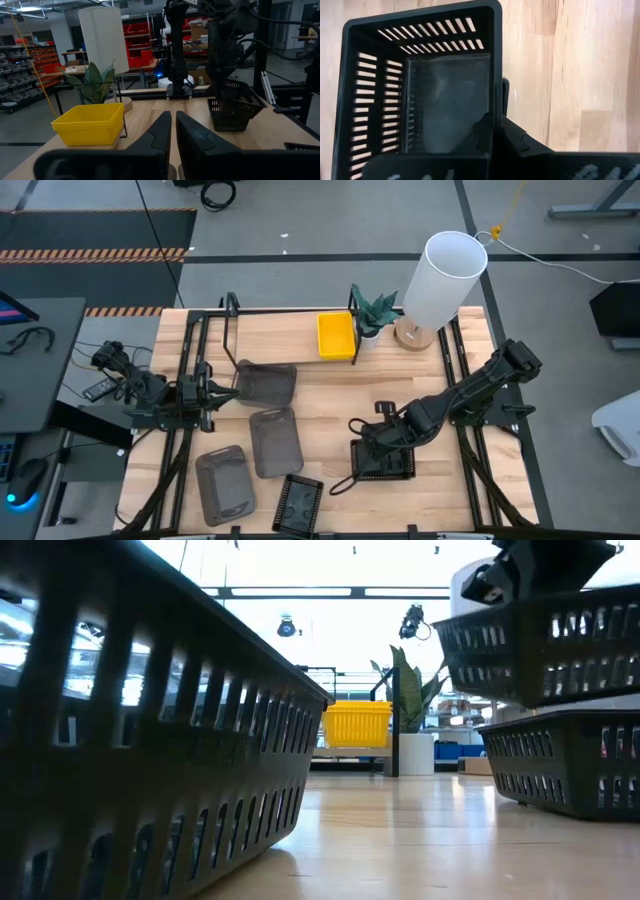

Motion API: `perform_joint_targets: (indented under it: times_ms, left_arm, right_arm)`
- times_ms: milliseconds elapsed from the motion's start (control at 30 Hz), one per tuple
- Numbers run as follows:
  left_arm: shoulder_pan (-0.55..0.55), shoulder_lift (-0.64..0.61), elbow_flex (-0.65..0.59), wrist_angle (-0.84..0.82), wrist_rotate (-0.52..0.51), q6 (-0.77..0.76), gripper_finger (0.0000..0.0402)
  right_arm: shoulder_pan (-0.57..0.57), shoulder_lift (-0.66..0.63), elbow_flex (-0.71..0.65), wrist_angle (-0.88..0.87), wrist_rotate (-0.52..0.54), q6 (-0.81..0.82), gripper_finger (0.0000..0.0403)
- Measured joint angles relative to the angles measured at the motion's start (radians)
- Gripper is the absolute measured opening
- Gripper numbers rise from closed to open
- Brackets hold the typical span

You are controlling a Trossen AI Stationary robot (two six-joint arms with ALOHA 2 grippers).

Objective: Stack baskets on shelf by color
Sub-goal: Stack the top left black basket on top of the top right black basket

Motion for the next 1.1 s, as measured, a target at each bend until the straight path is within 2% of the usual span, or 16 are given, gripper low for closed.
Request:
perform_joint_targets:
  times_ms: [400,767,1100]
  left_arm:
    - [0.0,0.0,0.0,0.0,0.0,0.0,0.0028]
    - [0.0,0.0,0.0,0.0,0.0,0.0,0.0039]
    - [0.0,0.0,0.0,0.0,0.0,0.0,0.0029]
  right_arm:
    - [0.029,-0.073,-0.022,-0.058,0.047,0.031,0.0011]
    - [0.032,-0.192,-0.273,0.228,-0.016,0.076,0.0011]
    - [0.025,-0.157,-0.296,0.275,-0.027,0.074,0.0011]
